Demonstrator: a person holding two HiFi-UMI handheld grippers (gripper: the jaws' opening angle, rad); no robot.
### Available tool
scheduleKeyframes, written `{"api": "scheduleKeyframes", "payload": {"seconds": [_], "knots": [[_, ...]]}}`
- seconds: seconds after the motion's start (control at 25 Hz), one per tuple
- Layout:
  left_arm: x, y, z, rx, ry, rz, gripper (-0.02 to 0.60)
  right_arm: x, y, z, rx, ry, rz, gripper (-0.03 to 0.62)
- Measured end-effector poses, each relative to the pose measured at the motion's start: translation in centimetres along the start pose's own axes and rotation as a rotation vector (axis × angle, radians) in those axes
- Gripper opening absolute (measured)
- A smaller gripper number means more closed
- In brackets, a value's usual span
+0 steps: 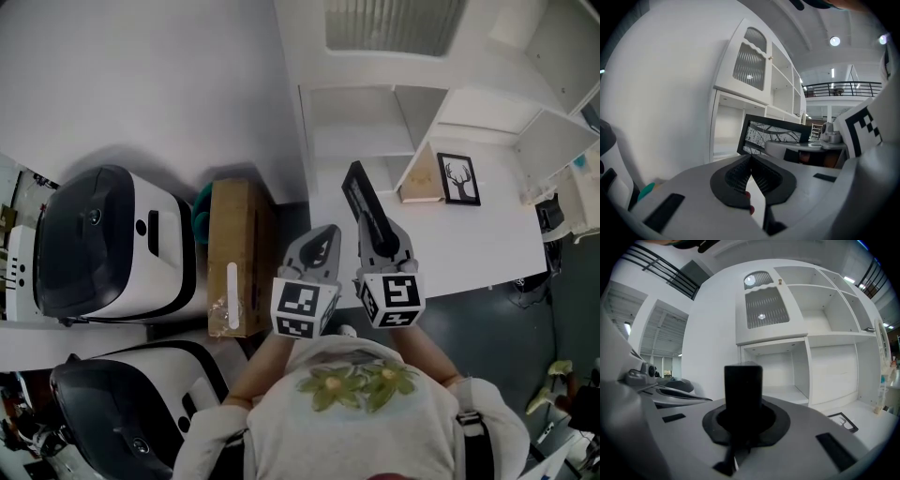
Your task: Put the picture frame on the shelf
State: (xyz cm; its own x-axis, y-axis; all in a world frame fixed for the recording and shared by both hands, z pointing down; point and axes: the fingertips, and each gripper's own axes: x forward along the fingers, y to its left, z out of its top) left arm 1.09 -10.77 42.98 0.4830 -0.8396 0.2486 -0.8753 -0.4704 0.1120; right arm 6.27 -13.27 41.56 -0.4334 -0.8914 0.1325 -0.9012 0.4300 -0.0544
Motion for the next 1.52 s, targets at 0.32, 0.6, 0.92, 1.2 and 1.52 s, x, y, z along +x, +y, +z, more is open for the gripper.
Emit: {"api": "scheduleKeyframes", "payload": {"seconds": [0.32, 0.6, 0.92, 1.2, 1.52], "knots": [[1.5, 1.8, 0.3, -0.001, 0.005, -0.02, 0.029, 2.9, -0.1, 0.0, -0.014, 0.014, -0.019, 0.035], [2.8, 3.1, 0.9, 0.006, 0.004, -0.034, 0.029, 5.0, -0.6, 0.1, -0.009, 0.023, -0.037, 0.035], [3.9, 4.9, 0.9, 0.009, 0.013, -0.042, 0.029, 7.4, -0.4, 0.4, -0.022, 0.02, -0.05, 0.035], [4.6, 5.4, 1.2, 0.014, 0.0, -0.065, 0.029, 8.6, -0.5, -0.2, -0.015, 0.04, -0.063, 0.037], [5.3, 6.4, 1.3, 0.019, 0.015, -0.076, 0.029, 10.3, -0.3, -0.6, -0.026, 0.072, -0.077, 0.037]]}}
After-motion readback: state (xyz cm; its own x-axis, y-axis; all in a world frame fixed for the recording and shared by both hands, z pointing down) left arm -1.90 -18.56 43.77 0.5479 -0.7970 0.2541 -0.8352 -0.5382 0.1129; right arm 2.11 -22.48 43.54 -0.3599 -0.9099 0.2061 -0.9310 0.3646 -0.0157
